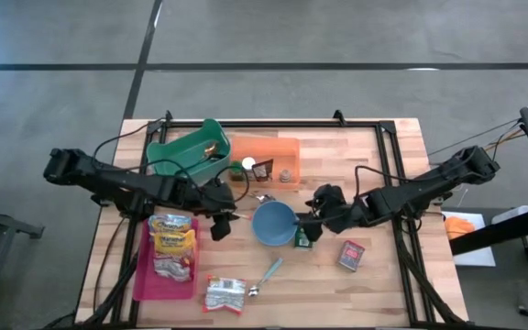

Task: Pick & Place Food Item
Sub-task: Put the red spice can into the orange bin

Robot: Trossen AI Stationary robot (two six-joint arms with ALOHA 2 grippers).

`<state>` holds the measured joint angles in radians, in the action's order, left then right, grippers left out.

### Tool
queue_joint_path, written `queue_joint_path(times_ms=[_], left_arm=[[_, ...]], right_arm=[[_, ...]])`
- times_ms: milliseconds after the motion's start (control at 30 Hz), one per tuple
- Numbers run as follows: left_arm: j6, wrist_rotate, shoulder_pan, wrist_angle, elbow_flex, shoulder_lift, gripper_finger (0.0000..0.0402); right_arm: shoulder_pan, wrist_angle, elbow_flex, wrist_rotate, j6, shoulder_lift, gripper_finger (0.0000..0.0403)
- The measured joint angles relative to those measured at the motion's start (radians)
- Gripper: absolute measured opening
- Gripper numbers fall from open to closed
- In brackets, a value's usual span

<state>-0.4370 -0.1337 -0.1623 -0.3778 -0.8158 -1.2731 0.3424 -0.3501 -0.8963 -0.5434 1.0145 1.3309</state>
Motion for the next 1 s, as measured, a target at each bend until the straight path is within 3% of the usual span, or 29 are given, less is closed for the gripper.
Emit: queue_joint_path(times_ms=[200, 400, 567, 700, 1000], left_arm=[[0.02, 0.003, -0.001, -0.049, 0.003, 0.001, 0.0162], [0.098, 0.003, 0.0, -0.055, -0.024, 0.001, 0.0162], [0.225, 0.003, 0.0, -0.042, -0.07, 0.002, 0.0162], [0.301, 0.003, 0.0, -0.031, -0.082, 0.002, 0.0162], [0.444, 0.003, 0.0, -0.024, -0.081, 0.002, 0.0162]], right_arm=[[-0.002, -0.099, 0.0, 0.08, 0.203, -0.041, 0.0265], [-0.002, -0.029, 0.0, 0.205, 0.199, -0.055, 0.0265], [-0.013, -0.016, 0.0, 0.206, 0.31, -0.054, 0.0265], [-0.022, -0.016, 0.0, 0.205, 0.287, -0.054, 0.0265], [-0.022, 0.046, 0.0, 0.304, 0.39, -0.054, 0.0265]])
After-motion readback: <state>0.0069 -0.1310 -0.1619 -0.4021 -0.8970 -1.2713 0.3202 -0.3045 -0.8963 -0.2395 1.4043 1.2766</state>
